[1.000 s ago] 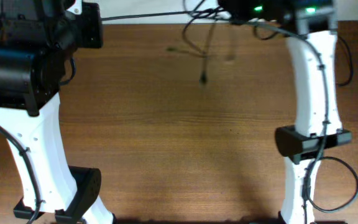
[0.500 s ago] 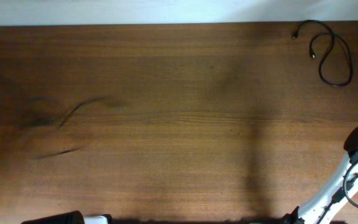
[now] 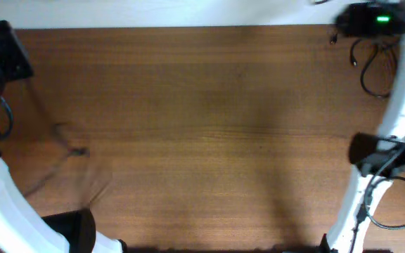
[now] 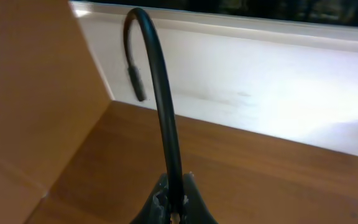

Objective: Untangle cables

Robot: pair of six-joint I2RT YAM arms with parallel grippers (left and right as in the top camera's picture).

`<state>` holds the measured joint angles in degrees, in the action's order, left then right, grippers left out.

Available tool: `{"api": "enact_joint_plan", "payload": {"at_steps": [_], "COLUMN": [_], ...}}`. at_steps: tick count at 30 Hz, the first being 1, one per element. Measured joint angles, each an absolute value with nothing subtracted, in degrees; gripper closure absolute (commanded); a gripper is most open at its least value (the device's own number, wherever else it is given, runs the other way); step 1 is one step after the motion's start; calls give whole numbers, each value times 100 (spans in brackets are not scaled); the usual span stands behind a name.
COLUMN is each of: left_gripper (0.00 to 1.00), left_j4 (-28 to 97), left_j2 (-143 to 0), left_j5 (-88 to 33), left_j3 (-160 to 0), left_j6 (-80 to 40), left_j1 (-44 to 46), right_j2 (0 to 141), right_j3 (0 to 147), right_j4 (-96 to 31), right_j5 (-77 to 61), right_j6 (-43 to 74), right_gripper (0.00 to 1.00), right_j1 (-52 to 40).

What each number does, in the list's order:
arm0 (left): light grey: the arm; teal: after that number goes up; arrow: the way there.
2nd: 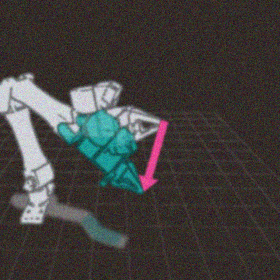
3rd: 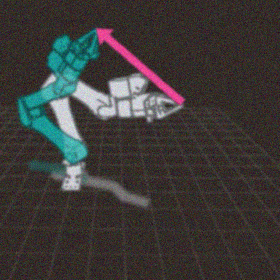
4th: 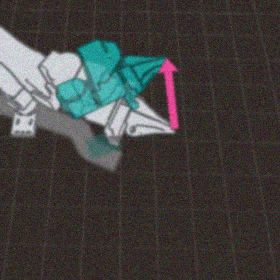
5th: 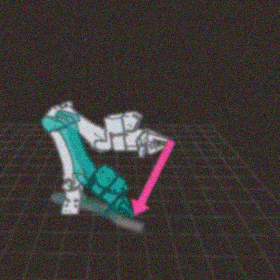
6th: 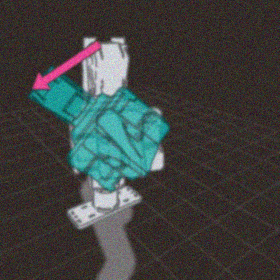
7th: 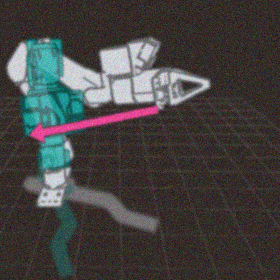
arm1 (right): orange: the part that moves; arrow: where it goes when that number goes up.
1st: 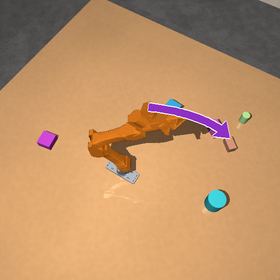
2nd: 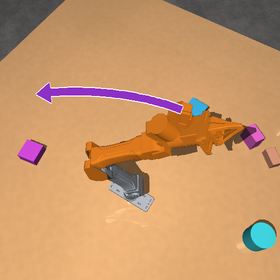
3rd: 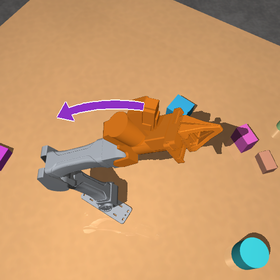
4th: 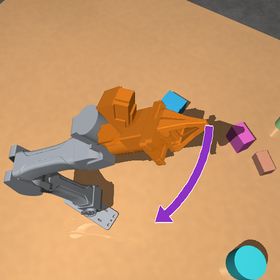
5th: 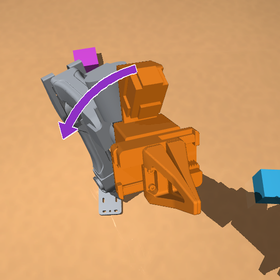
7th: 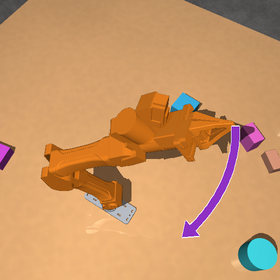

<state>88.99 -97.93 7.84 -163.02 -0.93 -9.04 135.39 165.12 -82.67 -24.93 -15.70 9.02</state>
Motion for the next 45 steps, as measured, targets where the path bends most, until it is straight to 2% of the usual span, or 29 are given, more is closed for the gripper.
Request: {"api": "enact_joint_plan", "payload": {"at_steps": [9,14,15,16,17,18,23,24,25,26,27,30,35,40,45], "left_gripper": [100,100,83,76,80,100,97,92,72,22,8,2,0,1,1], "left_j4": [8578,8475,8460,8458,8460,8460,8678,8781,8855,8903,8897,8908,9642,9553,9056], "left_j2": [-10278,-10628,-10672,-10702,-10718,-10726,-10766,-10822,-10890,-11015,-11102,-11474,-11550,-11557,-11712], "left_j5": [589,574,574,574,576,576,576,574,576,574,576,572,128,-303,-156], "left_j3": [-16302,-16302,-16302,-16302,-16302,-16302,-16300,-16285,-16258,-16225,-16208,-16097,-15922,-14687,-13778], "left_j6": [-93,-93,-93,-93,-73,-91,-91,-93,-91,-80,-56,-23,45,93,152], "left_j1": [613,937,956,987,1009,1041,1358,1428,1474,1514,1533,1555,1568,2023,2523], "right_j2": [13539,13539,13539,13539,13539,13539,13539,13539,13539,13539,13539,13539,13539,13539,13539], "right_j3": [16512,16512,16512,16512,16512,16512,16512,16512,16512,16512,16512,16512,16512,16512,16512], "right_j4": [-8862,-9225,-9271,-9308,-9317,-9317,-9314,-9321,-9327,-9345,-9369,-9393,-9386,-9441,-9452], "right_j5": [-1970,-1564,-1522,-1498,-1472,-1439,-1332,-1280,-1232,-1177,-1138,-1044,-1011,-991,-989], "right_j6": [-2003,-2021,-2021,-2018,-2021,-2018,-2016,-2018,-2018,-2016,-2018,-2027,-2040,-2038,-2043], "right_gripper": [27,26,26,26,26,26,26,25,25,25,24,22,21,22,21], "right_j1": [-1564,-2176,-2241,-2279,-2294,-2294,-2259,-2248,-2235,-2220,-2198,-2106,-1785,-1452,-1310]}}
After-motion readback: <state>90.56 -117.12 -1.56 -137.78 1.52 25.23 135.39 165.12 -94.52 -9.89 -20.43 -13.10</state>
